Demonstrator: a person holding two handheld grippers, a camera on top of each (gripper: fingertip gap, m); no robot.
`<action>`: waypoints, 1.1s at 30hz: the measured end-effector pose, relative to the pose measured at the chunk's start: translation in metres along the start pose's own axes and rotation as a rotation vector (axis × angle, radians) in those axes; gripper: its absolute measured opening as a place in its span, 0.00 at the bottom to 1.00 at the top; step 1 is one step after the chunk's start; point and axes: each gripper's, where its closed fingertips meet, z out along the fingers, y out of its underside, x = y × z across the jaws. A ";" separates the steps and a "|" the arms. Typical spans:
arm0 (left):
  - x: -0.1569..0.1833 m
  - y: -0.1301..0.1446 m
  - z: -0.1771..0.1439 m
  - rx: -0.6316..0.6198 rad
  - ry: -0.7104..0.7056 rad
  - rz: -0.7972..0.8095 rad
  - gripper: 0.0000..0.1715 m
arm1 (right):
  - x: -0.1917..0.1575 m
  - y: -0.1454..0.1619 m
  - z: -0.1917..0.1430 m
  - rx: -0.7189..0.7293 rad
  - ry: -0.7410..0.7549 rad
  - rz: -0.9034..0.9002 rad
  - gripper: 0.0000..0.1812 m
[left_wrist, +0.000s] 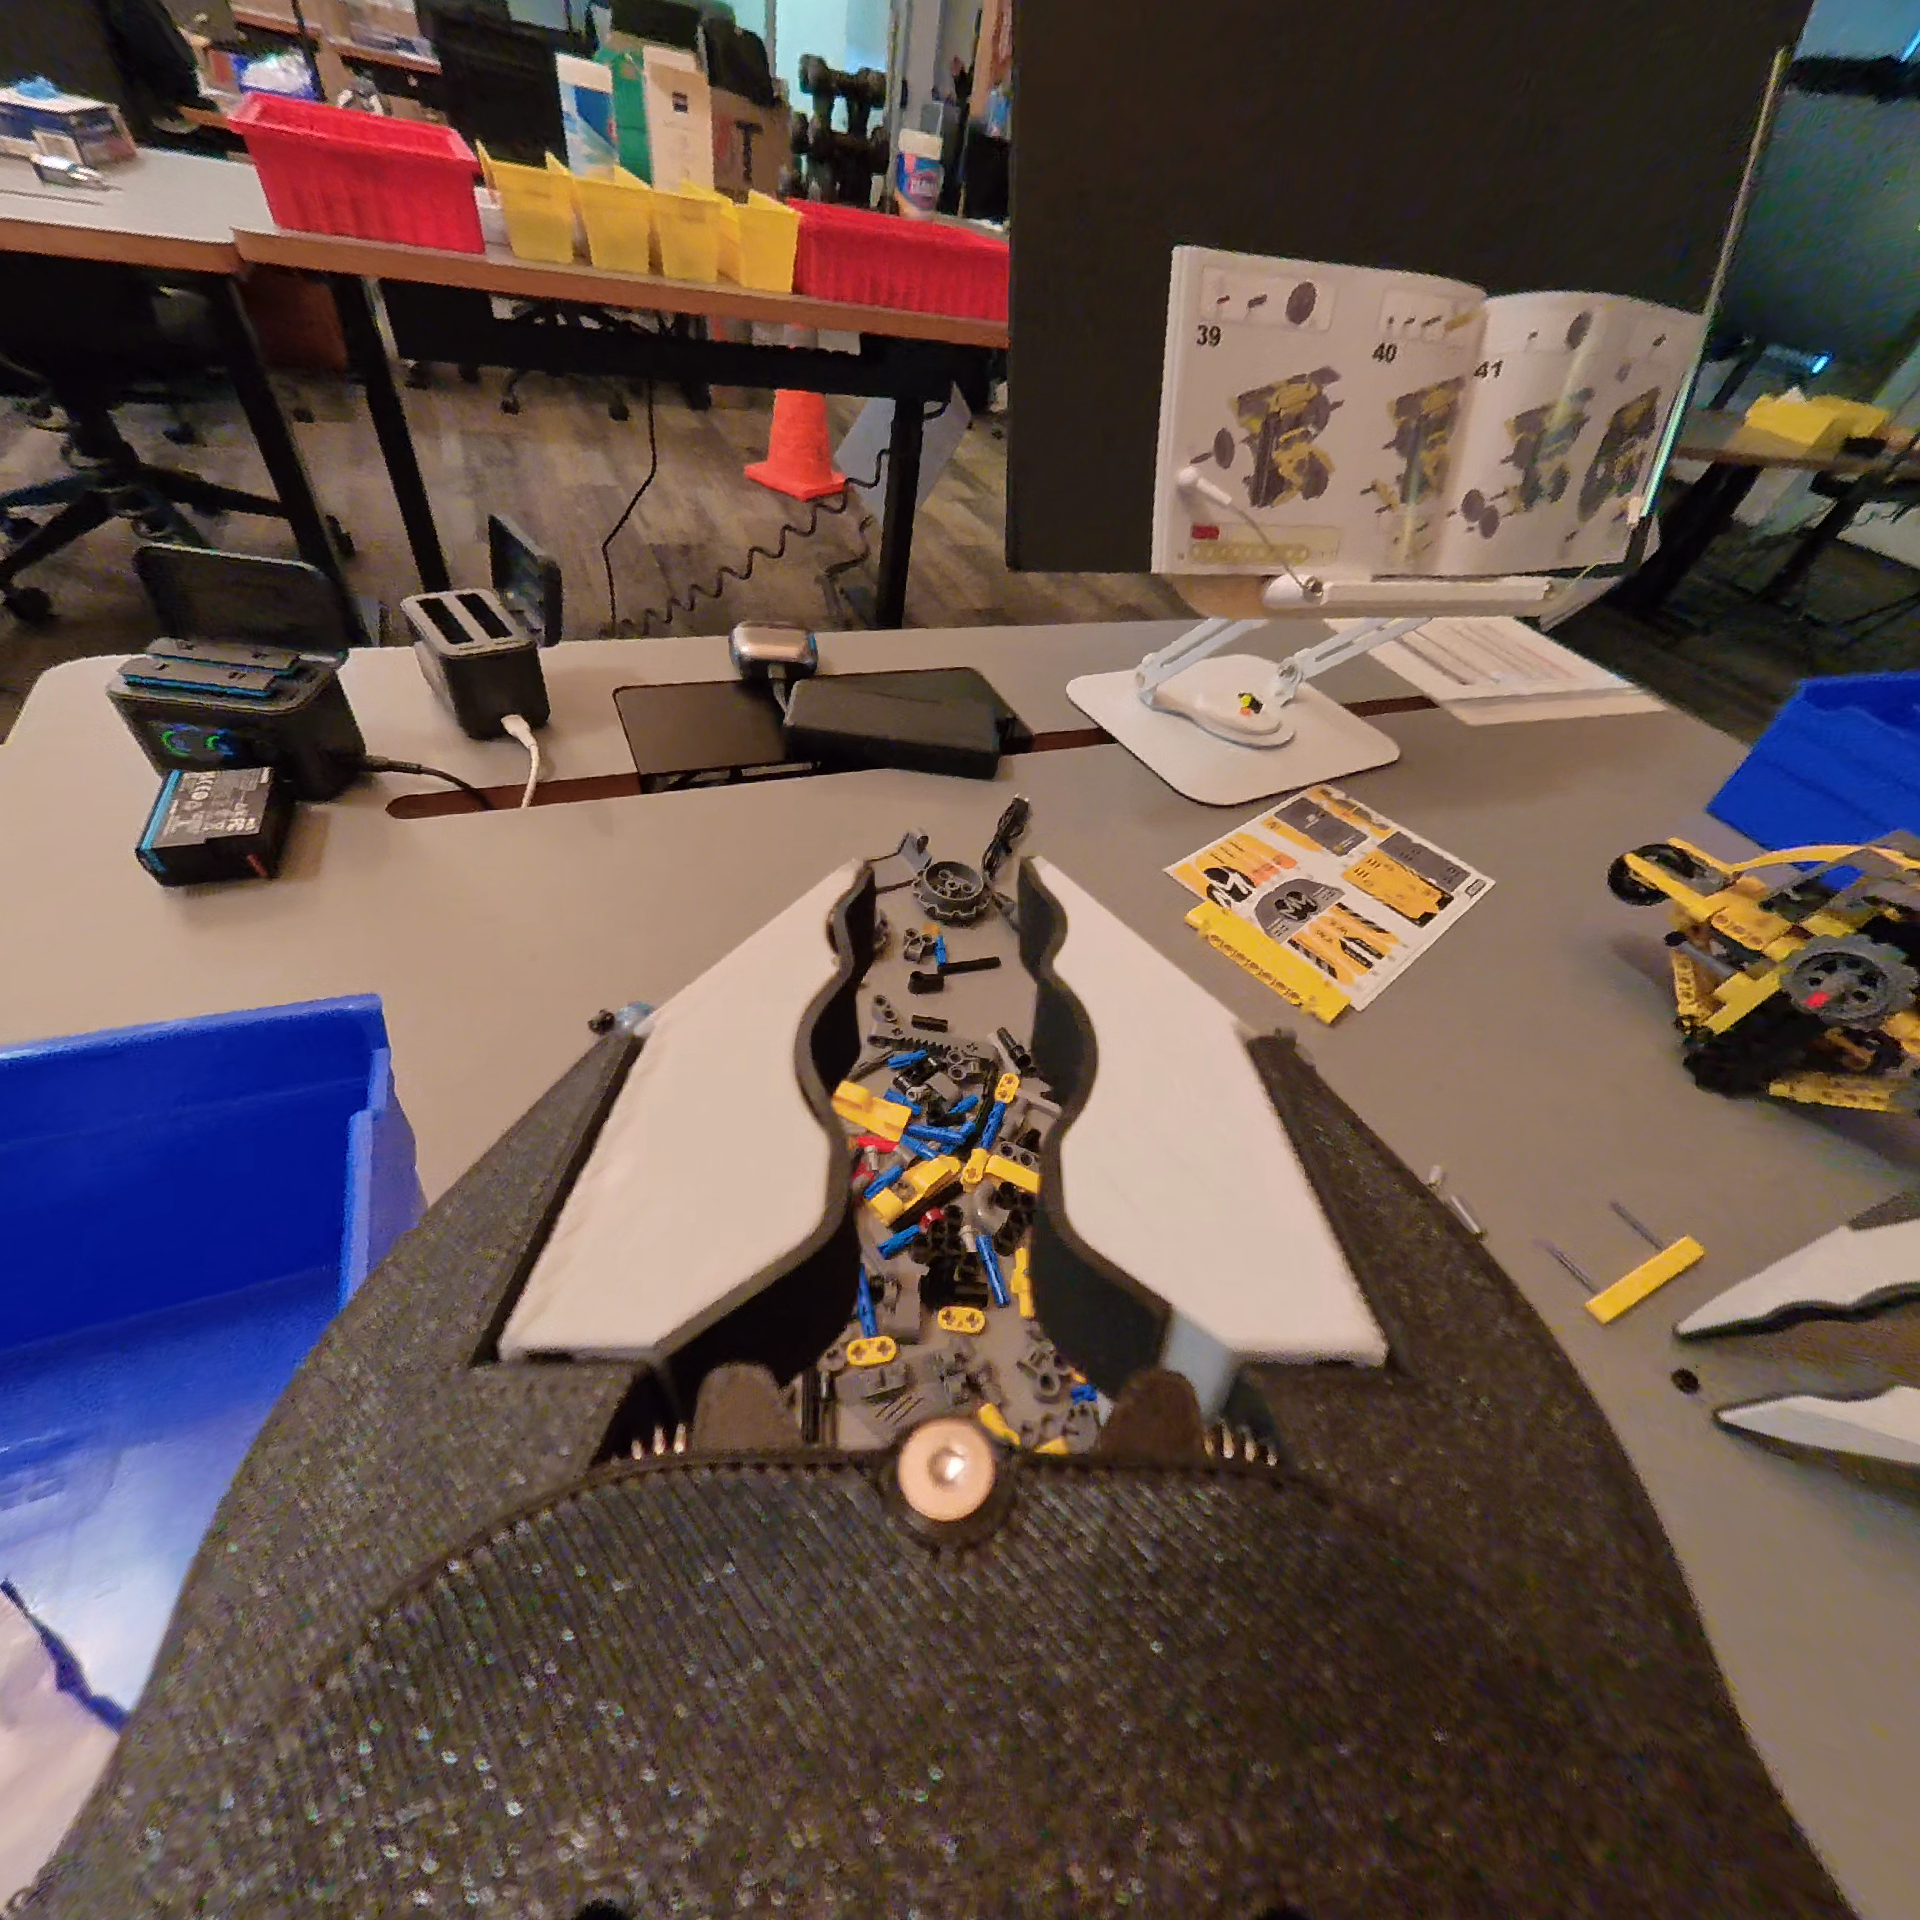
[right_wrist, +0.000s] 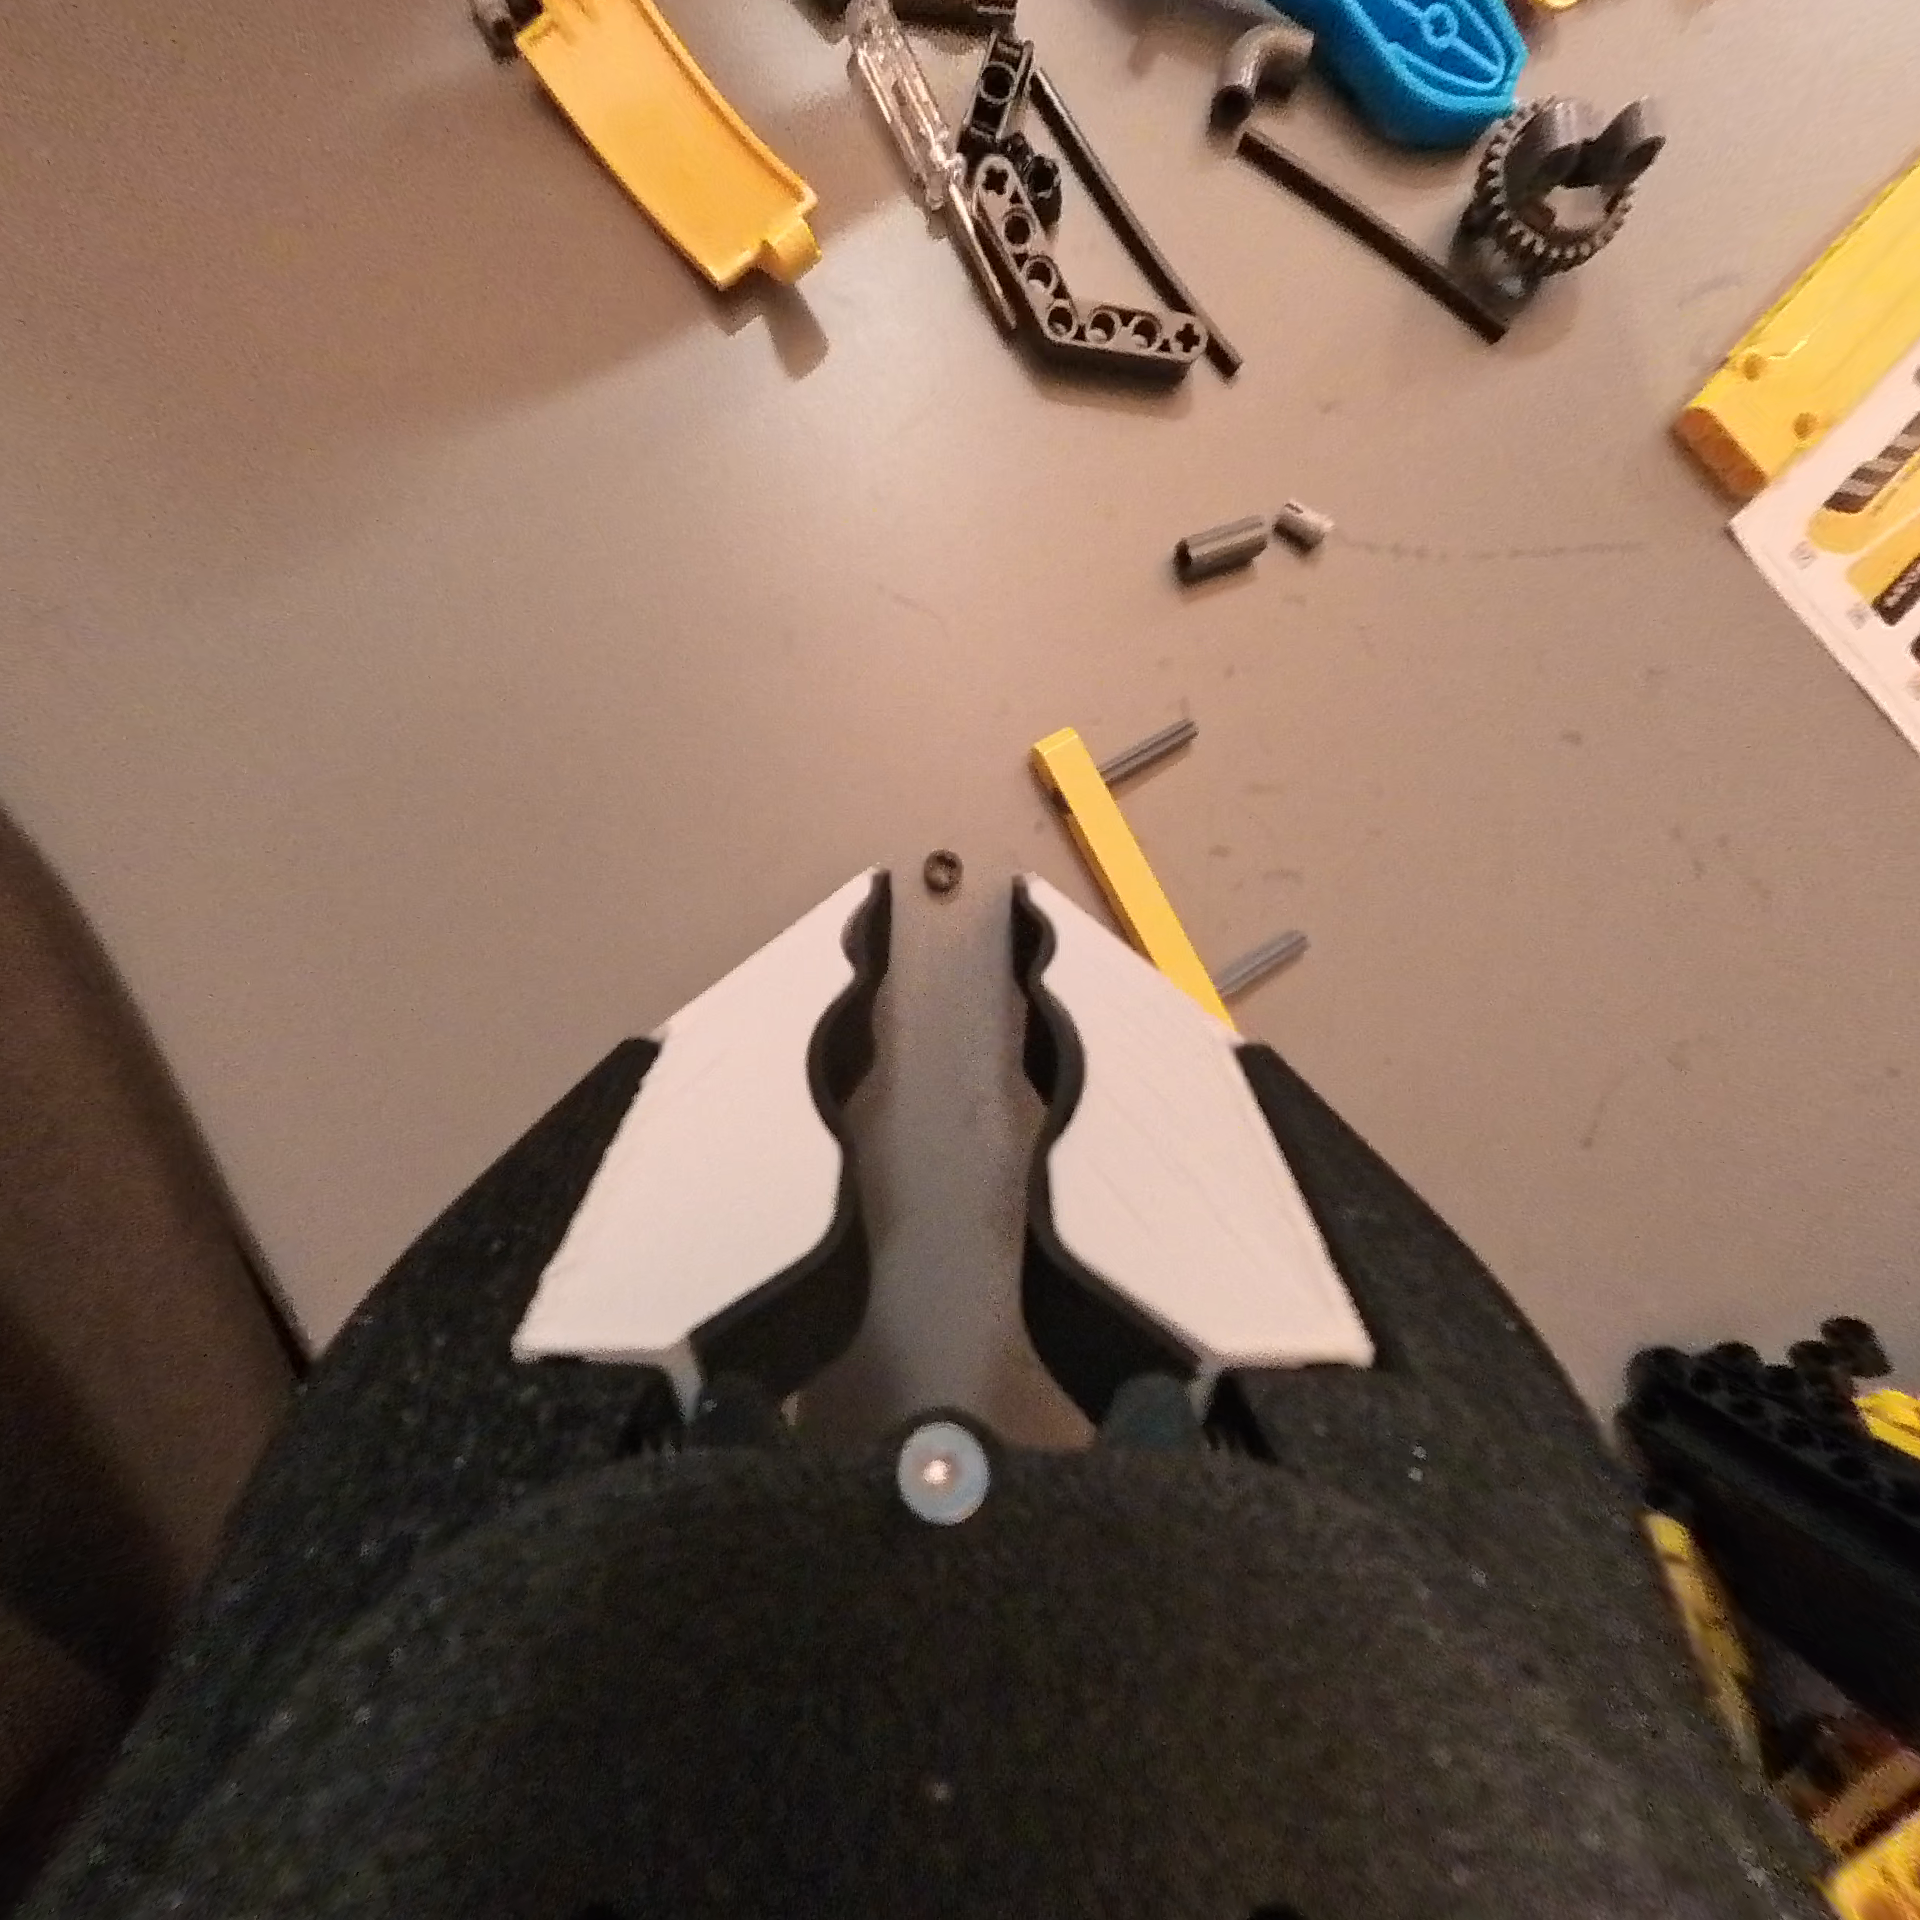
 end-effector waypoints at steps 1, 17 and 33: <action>0.000 0.000 0.000 0.001 0.001 -0.002 0.16 | 0.001 -0.002 -0.003 0.010 0.000 0.005 0.13; -0.004 -0.001 -0.004 0.017 0.028 -0.034 0.16 | 0.039 -0.001 -0.001 -0.167 0.060 -0.169 0.09; -0.006 0.001 -0.004 0.013 0.025 -0.036 0.16 | 0.049 0.005 0.002 -0.213 0.174 -0.260 0.04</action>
